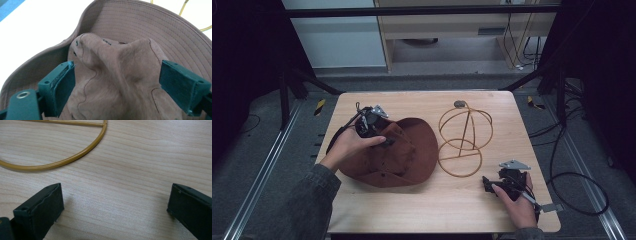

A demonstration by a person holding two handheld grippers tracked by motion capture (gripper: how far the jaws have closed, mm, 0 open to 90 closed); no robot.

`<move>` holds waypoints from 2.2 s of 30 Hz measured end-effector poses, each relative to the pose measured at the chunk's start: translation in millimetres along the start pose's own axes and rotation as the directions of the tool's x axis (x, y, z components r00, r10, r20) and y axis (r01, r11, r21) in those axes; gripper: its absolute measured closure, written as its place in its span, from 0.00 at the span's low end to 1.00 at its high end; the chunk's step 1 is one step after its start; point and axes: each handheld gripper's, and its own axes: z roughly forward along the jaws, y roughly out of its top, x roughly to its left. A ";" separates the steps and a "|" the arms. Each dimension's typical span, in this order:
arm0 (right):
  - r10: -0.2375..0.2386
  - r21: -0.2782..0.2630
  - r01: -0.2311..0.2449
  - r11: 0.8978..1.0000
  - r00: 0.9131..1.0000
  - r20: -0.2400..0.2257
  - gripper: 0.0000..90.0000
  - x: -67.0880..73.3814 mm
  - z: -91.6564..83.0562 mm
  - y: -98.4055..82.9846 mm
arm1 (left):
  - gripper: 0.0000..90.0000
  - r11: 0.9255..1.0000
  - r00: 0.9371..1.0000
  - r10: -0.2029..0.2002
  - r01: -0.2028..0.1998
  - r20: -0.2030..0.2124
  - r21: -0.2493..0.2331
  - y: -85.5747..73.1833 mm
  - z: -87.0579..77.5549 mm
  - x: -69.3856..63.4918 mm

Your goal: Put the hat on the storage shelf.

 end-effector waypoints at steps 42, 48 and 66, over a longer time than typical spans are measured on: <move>-0.001 0.000 0.001 1.000 1.000 -0.002 0.00 -0.2 -0.1 -0.1 | 0.96 0.994 1.000 -0.020 0.017 0.023 0.111 0.1 12.5 2.8; -0.001 0.000 0.001 1.000 1.000 -0.002 0.01 -0.3 0.0 -0.1 | 0.98 0.996 1.000 -0.017 0.016 0.009 0.083 -3.7 1.7 4.4; -0.001 0.000 0.001 1.000 1.000 -0.002 0.00 -0.2 -0.1 -0.1 | 0.97 0.998 1.000 -0.002 0.000 -0.020 -0.058 -22.6 -58.4 -0.8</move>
